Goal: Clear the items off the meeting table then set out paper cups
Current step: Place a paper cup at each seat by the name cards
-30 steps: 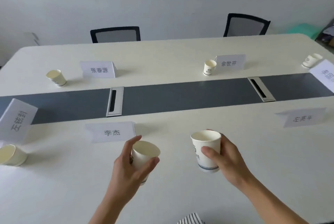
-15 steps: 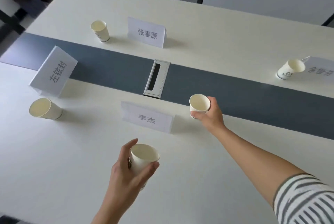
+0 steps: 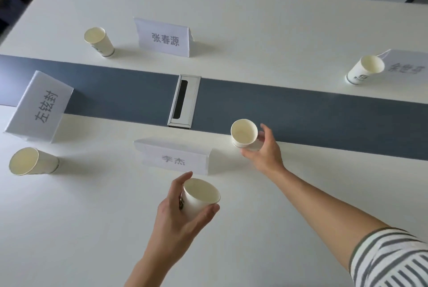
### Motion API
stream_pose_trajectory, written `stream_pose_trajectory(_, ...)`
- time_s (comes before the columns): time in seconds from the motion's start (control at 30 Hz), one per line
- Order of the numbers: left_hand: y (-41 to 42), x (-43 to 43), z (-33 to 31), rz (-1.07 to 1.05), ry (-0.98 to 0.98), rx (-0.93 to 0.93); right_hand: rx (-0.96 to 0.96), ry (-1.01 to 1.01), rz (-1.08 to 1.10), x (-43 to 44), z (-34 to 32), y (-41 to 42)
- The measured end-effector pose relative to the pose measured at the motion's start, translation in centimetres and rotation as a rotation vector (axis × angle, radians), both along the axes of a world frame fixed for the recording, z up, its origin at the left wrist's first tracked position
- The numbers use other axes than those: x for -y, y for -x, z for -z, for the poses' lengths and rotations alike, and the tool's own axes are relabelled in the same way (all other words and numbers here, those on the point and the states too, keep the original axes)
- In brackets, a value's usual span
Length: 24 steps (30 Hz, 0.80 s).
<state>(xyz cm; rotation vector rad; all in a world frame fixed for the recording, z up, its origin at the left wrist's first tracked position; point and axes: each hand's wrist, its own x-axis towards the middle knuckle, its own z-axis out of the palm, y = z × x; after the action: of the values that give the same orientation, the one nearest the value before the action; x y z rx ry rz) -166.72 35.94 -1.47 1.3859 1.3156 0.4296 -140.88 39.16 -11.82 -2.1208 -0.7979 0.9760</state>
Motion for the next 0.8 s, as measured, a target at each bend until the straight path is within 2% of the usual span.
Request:
stream_pose_trajectory(0.13,-1.4,0.7,-1.5,0.094,-0.073,-0.011,-0.038,-0.050,0.076,4.8,-5.4,0.6)
stream_pose_trajectory(0.23,-2.5,2.3,-2.6,0.173,-0.153,-0.008,-0.213,-0.150,0.034,9.8,-11.4,1.6)
stream_pose_trajectory(0.4,-5.4,7.5,-5.0,0.424,-0.246,0.031,-0.438,-0.087,-0.071,19.3,-16.3,3.2)
stream_pose_trajectory(0.47,-6.6,10.1,-5.9,0.556,-0.308,0.053,-0.454,-0.108,-0.011,23.0,-16.6,3.4)
stream_pose_trajectory(0.6,-7.9,15.3,-6.8,0.821,-0.429,0.049,-0.418,-0.212,0.242,31.3,-17.6,3.2)
stream_pose_trajectory(0.7,-8.6,19.3,-7.0,0.925,-0.451,0.058,-0.442,-0.337,0.409,38.3,-18.5,3.3)
stream_pose_trajectory(0.8,-9.6,24.8,-7.6,1.025,-0.455,0.093,-0.452,-0.424,0.402,45.8,-19.4,5.1)
